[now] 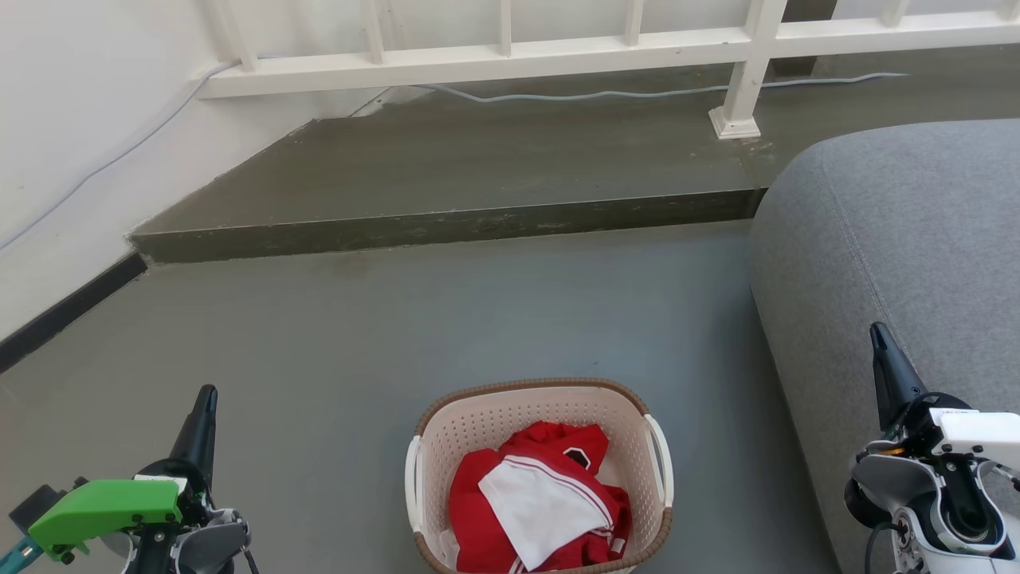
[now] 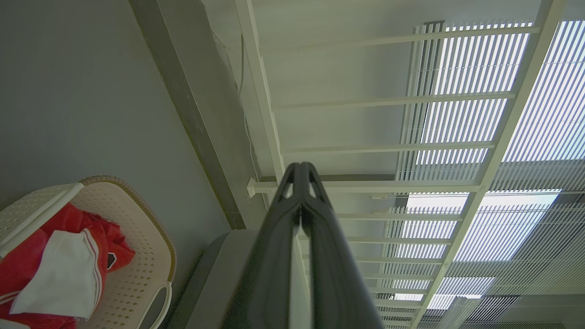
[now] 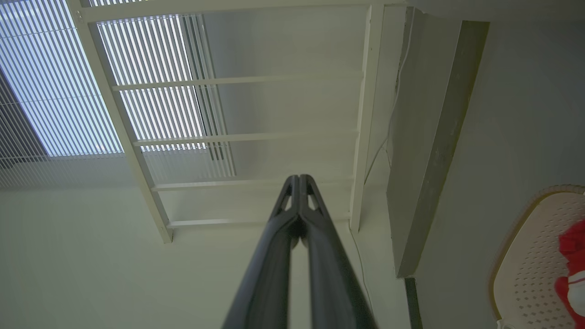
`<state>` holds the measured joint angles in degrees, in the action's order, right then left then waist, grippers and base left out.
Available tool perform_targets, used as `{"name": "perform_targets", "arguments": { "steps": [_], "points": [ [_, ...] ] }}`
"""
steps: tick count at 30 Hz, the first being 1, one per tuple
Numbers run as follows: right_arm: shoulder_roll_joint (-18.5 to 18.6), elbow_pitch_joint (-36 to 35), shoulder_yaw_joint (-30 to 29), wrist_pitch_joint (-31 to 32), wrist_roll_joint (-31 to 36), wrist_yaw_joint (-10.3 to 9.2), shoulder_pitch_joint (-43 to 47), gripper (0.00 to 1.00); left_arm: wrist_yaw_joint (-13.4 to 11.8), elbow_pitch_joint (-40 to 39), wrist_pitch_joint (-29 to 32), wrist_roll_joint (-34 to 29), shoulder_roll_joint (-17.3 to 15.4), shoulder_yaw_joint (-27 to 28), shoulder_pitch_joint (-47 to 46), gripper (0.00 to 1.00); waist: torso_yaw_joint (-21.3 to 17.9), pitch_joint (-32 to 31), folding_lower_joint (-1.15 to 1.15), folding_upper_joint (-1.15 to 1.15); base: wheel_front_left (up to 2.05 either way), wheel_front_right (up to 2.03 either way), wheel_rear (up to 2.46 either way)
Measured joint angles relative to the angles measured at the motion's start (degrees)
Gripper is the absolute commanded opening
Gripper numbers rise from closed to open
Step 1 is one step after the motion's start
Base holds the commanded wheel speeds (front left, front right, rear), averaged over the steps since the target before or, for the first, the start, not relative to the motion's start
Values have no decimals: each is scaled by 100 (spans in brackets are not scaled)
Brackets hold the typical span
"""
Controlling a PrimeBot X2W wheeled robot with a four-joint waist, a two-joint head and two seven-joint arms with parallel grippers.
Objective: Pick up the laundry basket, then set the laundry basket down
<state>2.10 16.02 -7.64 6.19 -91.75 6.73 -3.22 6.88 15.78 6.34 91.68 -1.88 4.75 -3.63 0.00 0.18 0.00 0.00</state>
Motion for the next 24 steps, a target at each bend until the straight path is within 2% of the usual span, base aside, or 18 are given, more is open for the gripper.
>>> {"name": "perform_targets", "arguments": {
  "steps": [24],
  "points": [
    [0, 0, 0, 0, 0, 0, 0, 0, 1, 0, 0, 0, 0, 0, 0, 0, 0, 0, 0, 0, 0, 0, 0]
  ]
}}
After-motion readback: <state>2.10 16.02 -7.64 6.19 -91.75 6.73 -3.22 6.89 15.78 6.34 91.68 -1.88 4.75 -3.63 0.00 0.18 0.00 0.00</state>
